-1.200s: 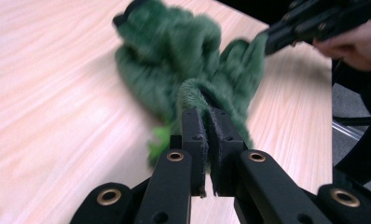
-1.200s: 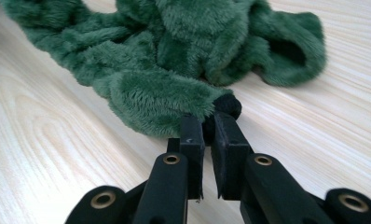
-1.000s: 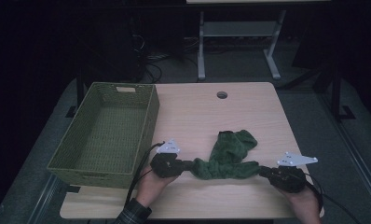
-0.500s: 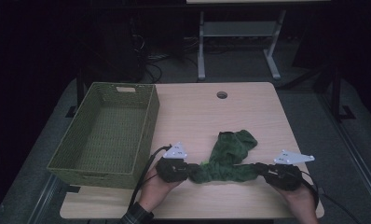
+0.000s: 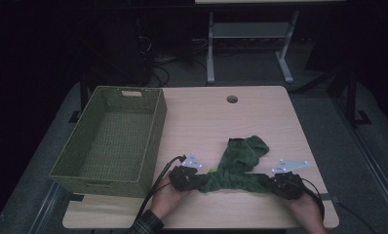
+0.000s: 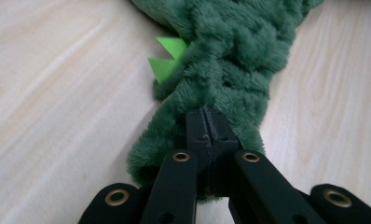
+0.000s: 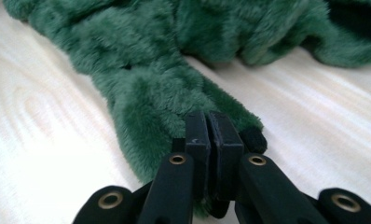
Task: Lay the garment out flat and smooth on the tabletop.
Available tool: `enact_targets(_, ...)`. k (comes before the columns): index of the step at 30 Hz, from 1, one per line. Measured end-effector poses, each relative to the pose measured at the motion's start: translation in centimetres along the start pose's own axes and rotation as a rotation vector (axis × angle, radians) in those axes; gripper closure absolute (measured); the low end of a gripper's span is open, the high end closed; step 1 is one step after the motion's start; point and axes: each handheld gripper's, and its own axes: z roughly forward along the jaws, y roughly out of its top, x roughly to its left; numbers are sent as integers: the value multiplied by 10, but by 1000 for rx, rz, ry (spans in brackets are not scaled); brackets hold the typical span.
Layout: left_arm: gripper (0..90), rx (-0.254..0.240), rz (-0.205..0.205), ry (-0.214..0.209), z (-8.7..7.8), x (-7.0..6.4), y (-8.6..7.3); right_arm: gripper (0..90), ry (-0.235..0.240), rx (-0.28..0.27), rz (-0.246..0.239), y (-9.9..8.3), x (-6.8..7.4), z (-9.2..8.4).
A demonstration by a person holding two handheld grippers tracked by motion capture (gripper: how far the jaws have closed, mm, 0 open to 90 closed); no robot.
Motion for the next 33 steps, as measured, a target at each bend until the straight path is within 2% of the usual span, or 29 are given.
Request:
enact_targets(4,894,7,-11,-24,-7,-6,-9,866,9,6,-24,-6,8,-5)
enact_targets(5,893,7,-11,-29,-10,-10,-14,866,11,7,-28,-10,13,-8)
enact_targets(9,884,13,-2,-33,-15,-15,-20,863,25,3,-34,-16,18,-13)
enact_targets(10,860,13,-2,-33,-15,-15,-20,863,25,3,-34,-16,18,-13)
enact_targets(11,818,9,9,-17,-18,-17,-17,809,26,-3,-22,-16,19,-14)
enact_targets(12,777,9,9,-17,-18,-17,-17,809,26,-3,-22,-16,19,-14)
enact_targets(13,777,5,12,-8,-19,-18,-14,781,22,-19,-19,-16,19,-15)
enact_targets(14,704,-2,26,0,-22,-20,-6,703,15,-60,-3,-13,17,-19)
enact_targets(15,688,-2,26,0,-22,-20,-6,685,10,-78,5,-12,14,-21)
enact_targets(17,676,-15,37,-1,-25,-20,2,653,9,-91,17,-10,11,-22)
enact_targets(19,637,-22,48,5,-25,-18,11,611,23,-102,59,-5,3,-20)
enact_targets(21,625,-46,62,10,-25,-13,27,611,27,-99,70,-2,-2,-16)
enact_targets(23,620,-54,69,12,-25,-10,33,610,37,-99,82,0,-3,-14)
enact_targets(26,616,-91,67,-1,-23,1,52,606,60,-84,87,8,-6,-5)
enact_targets(27,614,-103,65,-6,-19,9,63,604,66,-81,88,9,-5,-3)
enact_targets(28,610,-103,65,-6,-19,9,63,604,66,-81,88,9,-5,-3)
enact_targets(29,606,-111,76,-4,-15,16,73,597,74,-66,87,13,-5,1)
enact_targets(33,603,-126,76,-16,-7,24,86,590,79,-44,81,15,-5,9)
